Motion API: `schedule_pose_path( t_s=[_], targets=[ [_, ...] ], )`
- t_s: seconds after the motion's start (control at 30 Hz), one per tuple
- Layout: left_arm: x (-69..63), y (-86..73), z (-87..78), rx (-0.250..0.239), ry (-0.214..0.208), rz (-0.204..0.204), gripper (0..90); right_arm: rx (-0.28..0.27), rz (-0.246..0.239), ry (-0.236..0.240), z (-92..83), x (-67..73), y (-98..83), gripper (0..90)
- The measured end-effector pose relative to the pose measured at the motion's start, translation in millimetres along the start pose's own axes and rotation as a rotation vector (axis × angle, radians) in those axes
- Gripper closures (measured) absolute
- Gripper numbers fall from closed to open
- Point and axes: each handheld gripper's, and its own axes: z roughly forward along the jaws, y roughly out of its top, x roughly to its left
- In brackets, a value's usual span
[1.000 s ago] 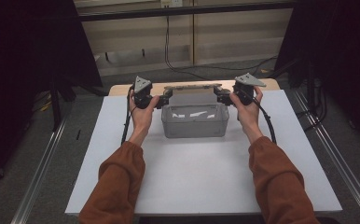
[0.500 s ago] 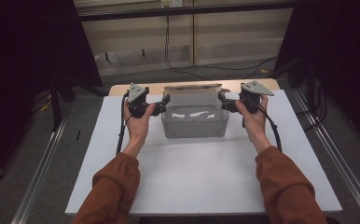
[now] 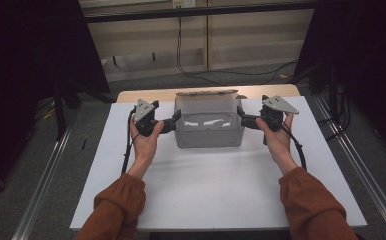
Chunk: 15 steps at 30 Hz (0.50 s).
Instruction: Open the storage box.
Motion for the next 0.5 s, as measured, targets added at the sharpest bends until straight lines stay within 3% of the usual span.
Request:
schedule_pose_path(
  t_s=[0.07,0.2,0.3,0.37,0.5],
  targets=[
    [-0.3,-1.6,-3.7,-0.003,-0.006,0.011,5.8,-0.003,-0.007,-0.006,-4.9,1.0,-1.8,0.4],
    [-3.1,-7.3,-12.9,-0.006,-0.010,-0.013,5.8,-0.007,-0.015,-0.010,-16.9,3.7,-6.5,0.4],
    [-5.8,-9.5,-15.6,-0.006,-0.008,0.001,5.8,-0.003,-0.032,-0.014,-21.6,5.5,-9.3,0.2],
    [-12.0,-12.6,-20.7,-0.020,-0.033,0.005,5.8,-0.013,-0.032,-0.018,-28.8,7.3,-11.7,0.3],
    [-16.3,-14.0,-27.1,-0.025,-0.024,0.019,5.8,-0.019,-0.029,-0.007,-36.7,9.5,-12.0,0.4]
  ],
)
